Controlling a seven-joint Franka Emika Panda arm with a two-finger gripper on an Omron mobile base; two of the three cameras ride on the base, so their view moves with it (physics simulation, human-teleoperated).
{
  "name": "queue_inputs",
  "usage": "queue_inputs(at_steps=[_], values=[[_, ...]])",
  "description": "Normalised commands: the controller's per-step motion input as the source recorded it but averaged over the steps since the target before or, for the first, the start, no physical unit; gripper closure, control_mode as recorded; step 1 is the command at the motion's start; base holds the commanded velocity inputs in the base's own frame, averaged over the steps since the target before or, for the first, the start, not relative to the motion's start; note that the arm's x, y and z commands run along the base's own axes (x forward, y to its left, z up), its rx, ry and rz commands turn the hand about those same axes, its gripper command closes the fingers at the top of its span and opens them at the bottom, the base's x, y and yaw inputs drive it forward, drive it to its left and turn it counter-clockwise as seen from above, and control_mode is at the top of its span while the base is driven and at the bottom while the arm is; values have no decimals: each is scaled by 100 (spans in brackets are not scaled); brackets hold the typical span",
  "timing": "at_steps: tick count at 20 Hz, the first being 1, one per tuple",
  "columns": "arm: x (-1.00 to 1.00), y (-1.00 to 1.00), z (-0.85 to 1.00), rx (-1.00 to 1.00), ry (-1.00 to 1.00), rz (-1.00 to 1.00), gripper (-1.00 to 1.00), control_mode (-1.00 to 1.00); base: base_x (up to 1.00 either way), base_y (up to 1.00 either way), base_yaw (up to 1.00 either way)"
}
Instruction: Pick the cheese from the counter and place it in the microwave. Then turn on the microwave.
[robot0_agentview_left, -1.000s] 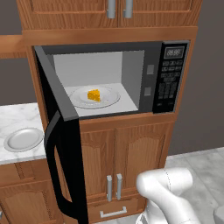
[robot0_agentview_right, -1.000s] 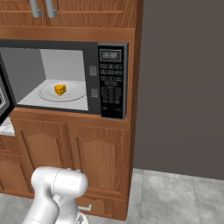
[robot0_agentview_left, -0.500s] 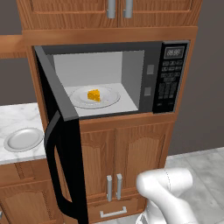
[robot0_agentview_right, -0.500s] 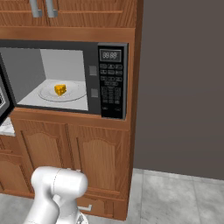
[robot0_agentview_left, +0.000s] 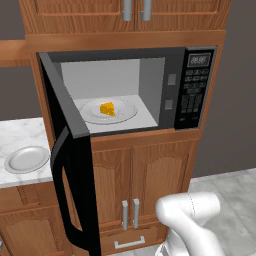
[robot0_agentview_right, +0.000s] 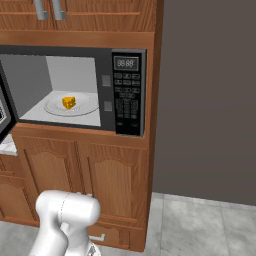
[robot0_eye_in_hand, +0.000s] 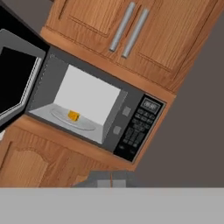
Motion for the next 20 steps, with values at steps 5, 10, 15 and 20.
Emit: queue_inputs(at_steps=[5,10,15,20], values=[[-15,16,11,-11,-18,0,100,-100,0,0,0],[-15,17,11,-12,-20,0,100,-100,0,0,0],[-17,15,13,-12,-18,0,100,-100,0,0,0],[-16,12,12,-11,-16,0,100,-100,0,0,0]])
